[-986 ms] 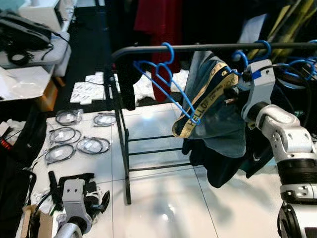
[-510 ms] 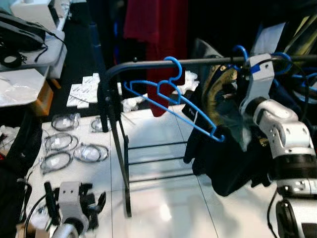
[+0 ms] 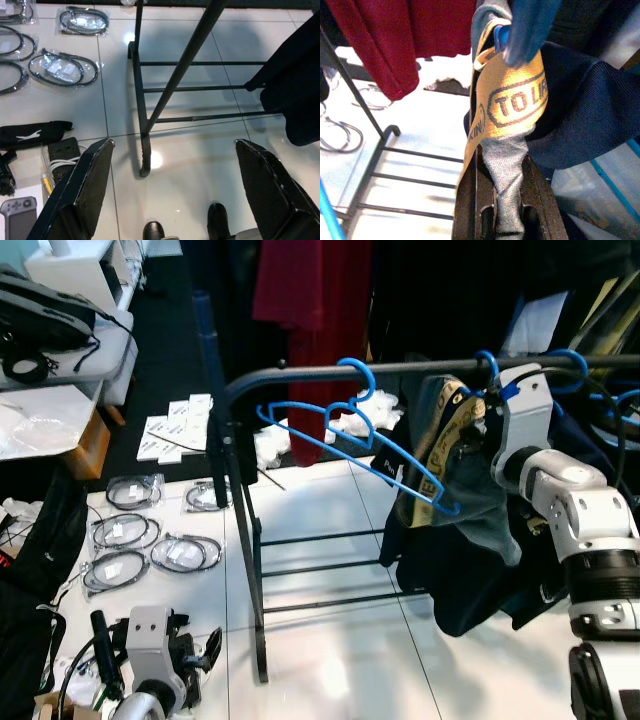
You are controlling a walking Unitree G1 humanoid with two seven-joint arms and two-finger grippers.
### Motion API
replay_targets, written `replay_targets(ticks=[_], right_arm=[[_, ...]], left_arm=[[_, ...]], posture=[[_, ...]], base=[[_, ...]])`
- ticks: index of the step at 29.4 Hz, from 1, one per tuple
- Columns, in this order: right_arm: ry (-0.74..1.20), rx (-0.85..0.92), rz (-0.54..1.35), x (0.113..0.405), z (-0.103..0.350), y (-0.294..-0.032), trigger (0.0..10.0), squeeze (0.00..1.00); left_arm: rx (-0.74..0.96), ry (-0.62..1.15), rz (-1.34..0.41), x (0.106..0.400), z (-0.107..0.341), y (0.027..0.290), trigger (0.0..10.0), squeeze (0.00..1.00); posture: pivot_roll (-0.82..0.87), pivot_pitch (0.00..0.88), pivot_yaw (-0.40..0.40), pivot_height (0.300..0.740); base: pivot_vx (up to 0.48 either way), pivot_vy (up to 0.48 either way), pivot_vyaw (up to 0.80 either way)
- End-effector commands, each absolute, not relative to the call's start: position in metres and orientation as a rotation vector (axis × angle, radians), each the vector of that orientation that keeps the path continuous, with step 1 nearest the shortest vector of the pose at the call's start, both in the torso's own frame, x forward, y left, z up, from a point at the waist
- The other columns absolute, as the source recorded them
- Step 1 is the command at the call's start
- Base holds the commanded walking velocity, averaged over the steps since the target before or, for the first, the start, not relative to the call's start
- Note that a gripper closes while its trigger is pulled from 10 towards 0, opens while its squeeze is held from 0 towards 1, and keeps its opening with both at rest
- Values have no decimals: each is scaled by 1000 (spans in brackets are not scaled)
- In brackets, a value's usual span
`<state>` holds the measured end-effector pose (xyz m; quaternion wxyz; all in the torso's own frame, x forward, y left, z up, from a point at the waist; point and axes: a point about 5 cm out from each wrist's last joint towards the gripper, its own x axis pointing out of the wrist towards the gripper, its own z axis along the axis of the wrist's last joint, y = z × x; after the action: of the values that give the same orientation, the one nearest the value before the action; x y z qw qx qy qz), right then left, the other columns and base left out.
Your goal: Hang hanger
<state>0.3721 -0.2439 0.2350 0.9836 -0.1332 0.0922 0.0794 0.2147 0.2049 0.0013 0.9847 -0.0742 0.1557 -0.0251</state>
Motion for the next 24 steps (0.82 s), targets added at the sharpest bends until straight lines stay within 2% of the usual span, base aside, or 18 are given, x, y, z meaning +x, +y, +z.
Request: replay_targets(ticks=[1, 11, 12, 13, 14, 21, 24], right_arm=[[258, -315, 171, 371, 218, -247, 10000, 0], [299, -422, 143, 372, 206, -260, 10000, 0], [292, -427, 142, 372, 206, -262, 10000, 588], [292, -427, 142, 372, 206, -262, 10000, 588], [289, -429, 139, 372, 206, -264, 10000, 1000], [259, -418, 114, 373, 209, -268, 10000, 1000], [166, -370, 125, 372, 220, -264, 10000, 1000]], left_arm=[[-150, 340, -37, 209, -4, 209, 10000, 0], [-149, 339, -37, 208, -4, 210, 10000, 0], [-149, 339, -37, 208, -4, 210, 10000, 0], [-149, 339, -37, 208, -4, 210, 10000, 0], [-149, 338, -36, 208, -4, 210, 10000, 0], [-149, 337, -37, 208, -3, 210, 10000, 0], [-147, 336, -39, 208, -3, 210, 10000, 0]], posture=[[-55, 160, -4, 740], [-50, 170, -4, 740], [-50, 170, -4, 740], [-50, 170, -4, 740], [-48, 172, -4, 740], [-50, 174, -2, 740], [-51, 175, 0, 740]], base=[[0, 0, 0], [0, 0, 0], [0, 0, 0], [0, 0, 0], [0, 0, 0], [0, 0, 0], [0, 0, 0]])
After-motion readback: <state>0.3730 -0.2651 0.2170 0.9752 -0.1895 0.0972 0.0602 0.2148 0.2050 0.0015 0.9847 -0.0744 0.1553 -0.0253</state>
